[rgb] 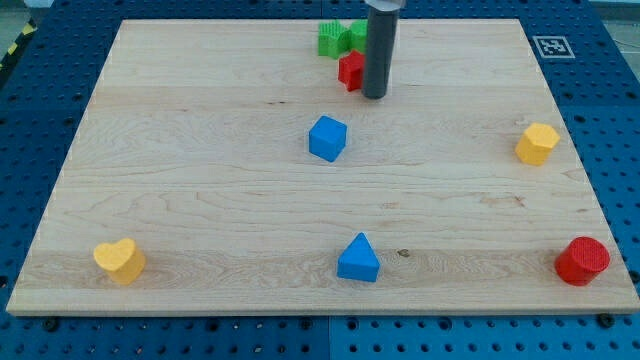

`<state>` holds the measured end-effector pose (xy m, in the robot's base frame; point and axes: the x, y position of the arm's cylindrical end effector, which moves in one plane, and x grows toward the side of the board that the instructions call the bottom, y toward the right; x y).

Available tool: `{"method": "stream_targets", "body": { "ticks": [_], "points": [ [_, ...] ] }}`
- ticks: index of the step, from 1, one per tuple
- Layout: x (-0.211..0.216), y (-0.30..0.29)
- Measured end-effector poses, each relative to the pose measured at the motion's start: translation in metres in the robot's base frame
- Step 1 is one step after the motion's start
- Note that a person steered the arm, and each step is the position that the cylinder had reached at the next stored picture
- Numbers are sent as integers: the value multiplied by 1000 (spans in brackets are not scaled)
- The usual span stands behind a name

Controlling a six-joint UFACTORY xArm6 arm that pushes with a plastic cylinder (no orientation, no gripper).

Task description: Point the arm diagonal top right to the blue triangle

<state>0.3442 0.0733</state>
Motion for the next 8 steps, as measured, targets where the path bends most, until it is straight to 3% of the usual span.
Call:
{"method": "stream_targets", "body": {
  "ticks": [4,6,8],
  "points": [
    [-7,-48],
    [8,-1],
    [8,5]
  ]
}}
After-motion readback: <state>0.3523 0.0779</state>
